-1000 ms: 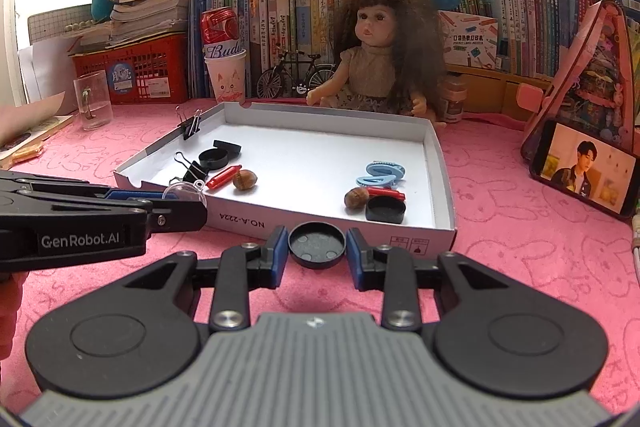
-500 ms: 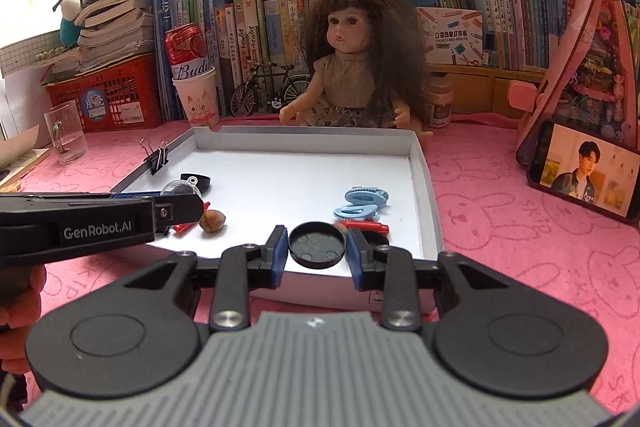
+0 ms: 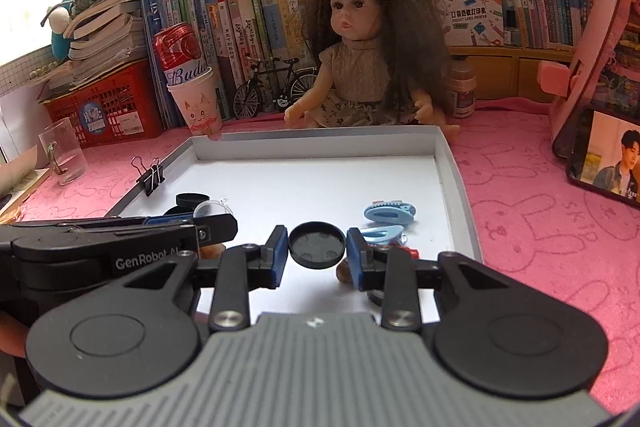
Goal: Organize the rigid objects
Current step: 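Open the left tool to drop the petri dish while the right tool releases the black lid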
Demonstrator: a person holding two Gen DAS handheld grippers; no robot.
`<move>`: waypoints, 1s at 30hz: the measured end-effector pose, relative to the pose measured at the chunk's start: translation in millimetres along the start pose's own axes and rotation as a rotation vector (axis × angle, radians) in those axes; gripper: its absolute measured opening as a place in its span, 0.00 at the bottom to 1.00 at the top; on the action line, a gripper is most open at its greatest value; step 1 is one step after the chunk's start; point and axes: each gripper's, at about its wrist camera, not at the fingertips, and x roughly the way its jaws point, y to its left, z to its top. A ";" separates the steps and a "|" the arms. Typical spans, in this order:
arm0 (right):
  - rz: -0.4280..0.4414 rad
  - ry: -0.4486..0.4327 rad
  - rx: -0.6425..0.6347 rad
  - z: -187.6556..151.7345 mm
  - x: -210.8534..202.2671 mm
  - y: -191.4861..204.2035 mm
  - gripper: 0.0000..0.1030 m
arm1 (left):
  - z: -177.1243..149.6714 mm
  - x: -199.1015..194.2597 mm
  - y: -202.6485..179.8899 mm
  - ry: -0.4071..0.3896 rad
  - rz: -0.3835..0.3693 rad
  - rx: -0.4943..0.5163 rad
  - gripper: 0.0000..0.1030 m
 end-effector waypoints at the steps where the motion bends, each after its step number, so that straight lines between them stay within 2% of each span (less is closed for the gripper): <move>1: 0.000 0.003 -0.001 0.3 2.4 0.1 0.36 | -0.3 2.0 0.8 0.004 0.003 0.001 0.22; 11: -0.016 0.019 0.001 0.9 14.6 -2.1 0.36 | -2.7 10.2 2.6 0.020 0.011 0.007 0.23; 19: -0.024 0.009 0.031 0.3 9.7 -5.7 0.43 | -1.9 -0.6 0.7 0.012 0.023 0.014 0.43; 22: -0.037 -0.003 0.039 0.6 3.2 -7.0 0.55 | -2.6 -10.2 1.3 0.002 0.034 0.014 0.50; 30: -0.098 -0.055 0.024 -7.6 -36.2 -1.2 0.71 | -15.1 -59.7 -0.9 -0.039 0.084 0.042 0.62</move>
